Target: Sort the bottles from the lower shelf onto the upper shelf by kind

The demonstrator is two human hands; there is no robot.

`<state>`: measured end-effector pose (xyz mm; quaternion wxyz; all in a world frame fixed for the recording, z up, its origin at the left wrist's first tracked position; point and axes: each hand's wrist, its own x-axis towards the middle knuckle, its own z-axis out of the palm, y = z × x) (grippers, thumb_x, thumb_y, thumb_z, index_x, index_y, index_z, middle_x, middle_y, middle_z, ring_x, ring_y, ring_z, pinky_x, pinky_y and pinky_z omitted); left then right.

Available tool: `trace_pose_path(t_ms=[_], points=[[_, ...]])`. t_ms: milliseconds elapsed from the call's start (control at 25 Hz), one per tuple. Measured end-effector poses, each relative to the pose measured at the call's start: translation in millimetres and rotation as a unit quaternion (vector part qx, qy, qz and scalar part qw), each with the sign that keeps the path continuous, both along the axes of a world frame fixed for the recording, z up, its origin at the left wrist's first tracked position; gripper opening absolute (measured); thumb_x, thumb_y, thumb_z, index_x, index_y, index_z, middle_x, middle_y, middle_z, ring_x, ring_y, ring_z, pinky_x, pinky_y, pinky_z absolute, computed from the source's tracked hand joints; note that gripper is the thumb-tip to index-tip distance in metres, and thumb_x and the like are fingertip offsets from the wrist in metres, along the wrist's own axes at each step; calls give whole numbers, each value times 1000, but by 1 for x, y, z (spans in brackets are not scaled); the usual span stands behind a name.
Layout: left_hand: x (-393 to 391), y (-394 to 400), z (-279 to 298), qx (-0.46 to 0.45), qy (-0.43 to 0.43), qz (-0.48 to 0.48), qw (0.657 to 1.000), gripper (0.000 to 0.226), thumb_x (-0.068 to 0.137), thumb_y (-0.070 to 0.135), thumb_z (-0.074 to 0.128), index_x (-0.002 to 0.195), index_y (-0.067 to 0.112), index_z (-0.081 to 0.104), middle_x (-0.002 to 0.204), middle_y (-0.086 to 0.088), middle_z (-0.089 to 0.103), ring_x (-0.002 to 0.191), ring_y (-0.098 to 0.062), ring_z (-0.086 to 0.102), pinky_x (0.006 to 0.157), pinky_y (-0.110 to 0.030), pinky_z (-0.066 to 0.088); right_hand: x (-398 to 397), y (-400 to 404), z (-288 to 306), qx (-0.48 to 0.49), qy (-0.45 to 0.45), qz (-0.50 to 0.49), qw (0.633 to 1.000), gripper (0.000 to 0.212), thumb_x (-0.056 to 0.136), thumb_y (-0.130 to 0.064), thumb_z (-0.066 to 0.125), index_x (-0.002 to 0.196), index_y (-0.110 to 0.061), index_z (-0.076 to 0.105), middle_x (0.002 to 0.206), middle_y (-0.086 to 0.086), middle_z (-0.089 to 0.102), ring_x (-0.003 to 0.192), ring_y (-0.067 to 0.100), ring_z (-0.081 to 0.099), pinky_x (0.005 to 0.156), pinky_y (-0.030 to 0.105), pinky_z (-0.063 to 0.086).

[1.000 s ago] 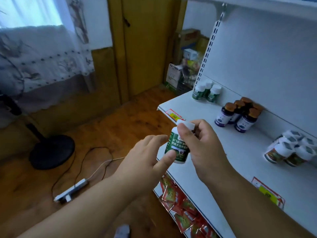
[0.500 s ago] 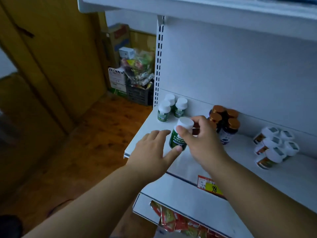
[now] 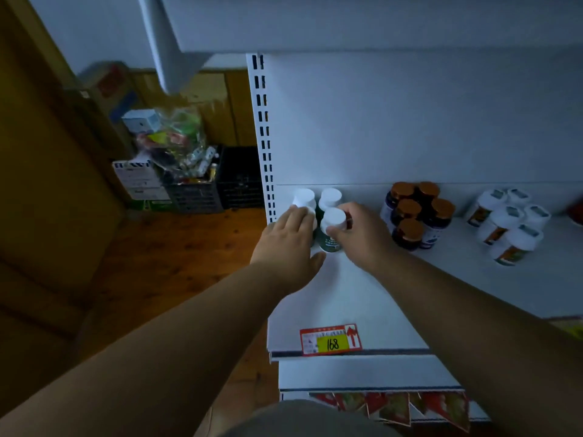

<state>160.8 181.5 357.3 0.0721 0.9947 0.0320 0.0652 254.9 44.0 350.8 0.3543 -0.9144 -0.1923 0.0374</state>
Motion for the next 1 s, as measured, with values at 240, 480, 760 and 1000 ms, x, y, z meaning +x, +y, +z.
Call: trace_pose_path(t_ms=[240, 480, 760, 1000], points=[[8, 20, -6, 16, -19, -61, 998, 67, 90, 41, 53, 148, 17, 28, 151, -2, 32, 140, -21, 28, 112, -38, 29, -4, 16, -1, -19, -23, -39, 999, 32, 86, -22, 69, 116, -17, 59, 111, 5, 63, 99, 24, 62, 82, 38, 50], [-13, 13, -8, -23, -71, -80, 994, 72, 90, 38, 56, 151, 15, 26, 157, -8, 28, 147, -26, 20, 117, -37, 10, -40, 6, 11, -20, -87, -67, 994, 53, 89, -29, 69, 135, -13, 48, 129, 10, 54, 117, 24, 52, 88, 28, 39], [-53, -65, -27, -105, -90, -186, 973, 60, 84, 34, 57, 139, 12, 46, 134, -9, 55, 122, -28, 49, 104, -41, 39, -98, -92, 39, -9, -149, -126, 981, 29, 94, -27, 60, 118, -11, 58, 113, 6, 60, 102, 20, 55, 80, 24, 36], [-60, -232, -23, -107, -60, -317, 940, 40, 89, 38, 54, 125, 21, 55, 117, -1, 64, 102, -22, 59, 89, -38, 47, -155, -250, 56, -25, -168, -209, 963, 29, 98, -36, 55, 117, -16, 61, 108, -3, 59, 95, 6, 53, 80, 20, 39]])
